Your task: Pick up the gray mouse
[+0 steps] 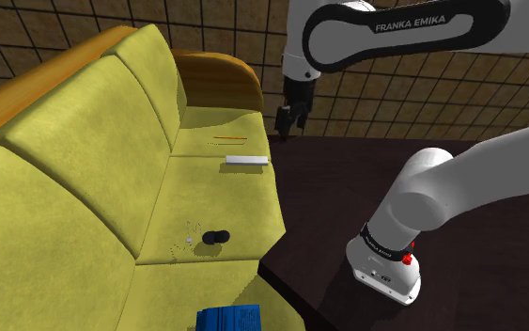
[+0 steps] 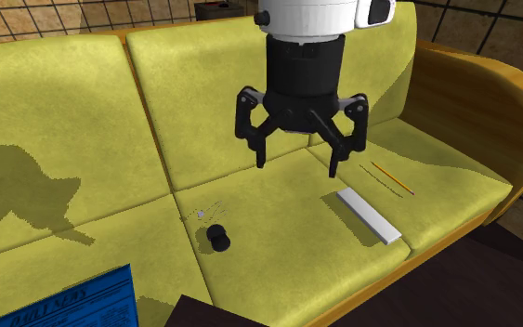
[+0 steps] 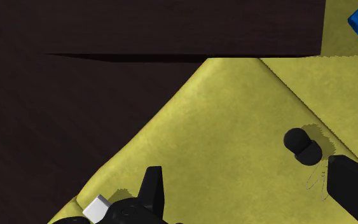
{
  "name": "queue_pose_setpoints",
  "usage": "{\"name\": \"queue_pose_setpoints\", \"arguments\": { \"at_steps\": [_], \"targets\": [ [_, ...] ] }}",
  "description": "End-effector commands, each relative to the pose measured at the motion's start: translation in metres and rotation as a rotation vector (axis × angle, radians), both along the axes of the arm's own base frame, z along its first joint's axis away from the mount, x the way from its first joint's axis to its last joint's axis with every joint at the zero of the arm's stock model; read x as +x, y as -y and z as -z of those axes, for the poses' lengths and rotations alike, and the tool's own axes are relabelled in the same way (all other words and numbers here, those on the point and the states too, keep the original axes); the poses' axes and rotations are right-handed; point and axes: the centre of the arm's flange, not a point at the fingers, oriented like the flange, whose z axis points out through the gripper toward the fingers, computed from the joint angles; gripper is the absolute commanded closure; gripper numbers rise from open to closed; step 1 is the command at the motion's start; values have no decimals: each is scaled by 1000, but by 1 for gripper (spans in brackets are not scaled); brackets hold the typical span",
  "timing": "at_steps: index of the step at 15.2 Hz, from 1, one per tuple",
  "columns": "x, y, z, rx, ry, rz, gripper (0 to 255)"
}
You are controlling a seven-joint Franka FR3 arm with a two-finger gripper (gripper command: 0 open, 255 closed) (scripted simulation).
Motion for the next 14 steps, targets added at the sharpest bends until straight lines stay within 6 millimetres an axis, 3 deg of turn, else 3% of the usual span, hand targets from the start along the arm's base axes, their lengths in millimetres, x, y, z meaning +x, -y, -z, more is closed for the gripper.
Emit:
{"name": "queue_pose_setpoints", "arguments": {
  "at_steps": [1, 14],
  "targets": [
    [9, -13, 24, 2, 2, -11, 0],
    [61, -97, 163, 13, 6, -84, 0]
  ]
}}
